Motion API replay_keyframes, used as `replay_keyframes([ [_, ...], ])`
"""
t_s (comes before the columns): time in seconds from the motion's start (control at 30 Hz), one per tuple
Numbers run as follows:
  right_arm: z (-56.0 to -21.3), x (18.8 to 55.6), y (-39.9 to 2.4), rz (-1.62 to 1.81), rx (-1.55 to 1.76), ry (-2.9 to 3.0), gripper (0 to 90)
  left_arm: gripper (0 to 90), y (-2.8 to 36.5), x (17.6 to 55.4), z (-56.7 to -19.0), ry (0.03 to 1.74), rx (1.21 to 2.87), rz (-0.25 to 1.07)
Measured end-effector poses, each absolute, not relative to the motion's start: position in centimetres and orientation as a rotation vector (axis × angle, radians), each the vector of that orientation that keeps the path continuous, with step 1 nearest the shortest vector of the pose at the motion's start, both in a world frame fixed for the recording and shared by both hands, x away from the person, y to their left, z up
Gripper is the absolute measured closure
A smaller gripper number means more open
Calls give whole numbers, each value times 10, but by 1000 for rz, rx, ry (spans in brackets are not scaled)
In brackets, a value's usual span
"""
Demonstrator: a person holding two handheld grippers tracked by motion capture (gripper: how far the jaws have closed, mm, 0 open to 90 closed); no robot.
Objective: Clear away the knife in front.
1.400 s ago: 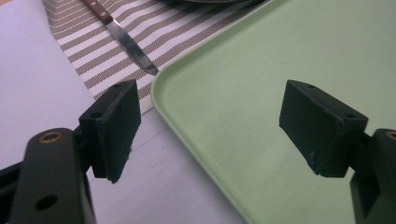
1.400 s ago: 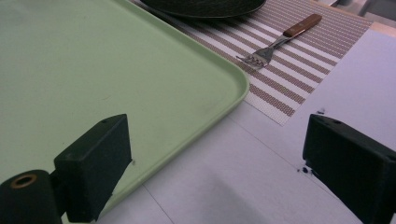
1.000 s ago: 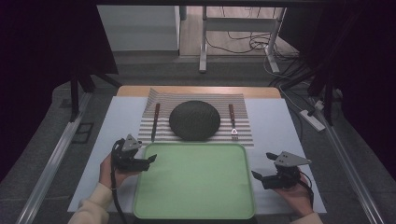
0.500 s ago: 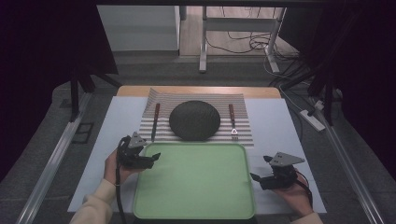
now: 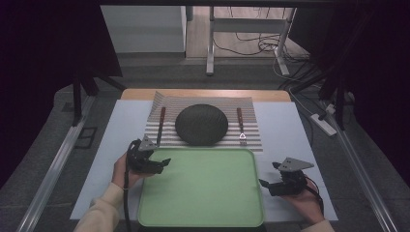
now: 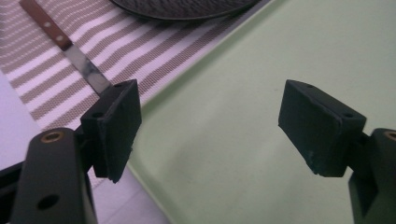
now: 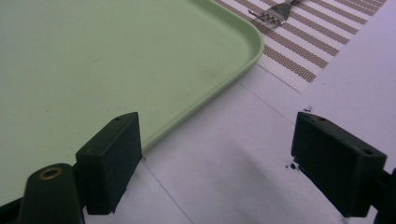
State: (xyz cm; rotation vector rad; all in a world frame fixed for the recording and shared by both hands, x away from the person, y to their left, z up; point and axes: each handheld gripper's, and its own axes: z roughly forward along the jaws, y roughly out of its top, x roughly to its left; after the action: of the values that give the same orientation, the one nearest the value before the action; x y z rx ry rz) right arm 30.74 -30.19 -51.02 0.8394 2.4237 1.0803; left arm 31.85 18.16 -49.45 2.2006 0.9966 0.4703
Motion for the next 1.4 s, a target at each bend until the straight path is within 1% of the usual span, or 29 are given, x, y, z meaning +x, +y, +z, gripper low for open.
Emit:
replay_keyframes([
  [0.53,-508,307,-303,1133,838,2413,161,224,178,343,-489,1010,2173,481],
  [1.13,-508,307,-304,1136,848,2404,160,234,180,381,-490,1053,2146,474],
  [1.23,-508,307,-304,1128,848,2406,160,248,178,386,-492,1059,2136,454],
  [1.33,-508,307,-304,1130,850,2402,160,304,176,391,-495,1056,2142,456],
  [1.4,-508,307,-304,1130,850,2401,160,317,173,394,-498,1057,2146,462],
])
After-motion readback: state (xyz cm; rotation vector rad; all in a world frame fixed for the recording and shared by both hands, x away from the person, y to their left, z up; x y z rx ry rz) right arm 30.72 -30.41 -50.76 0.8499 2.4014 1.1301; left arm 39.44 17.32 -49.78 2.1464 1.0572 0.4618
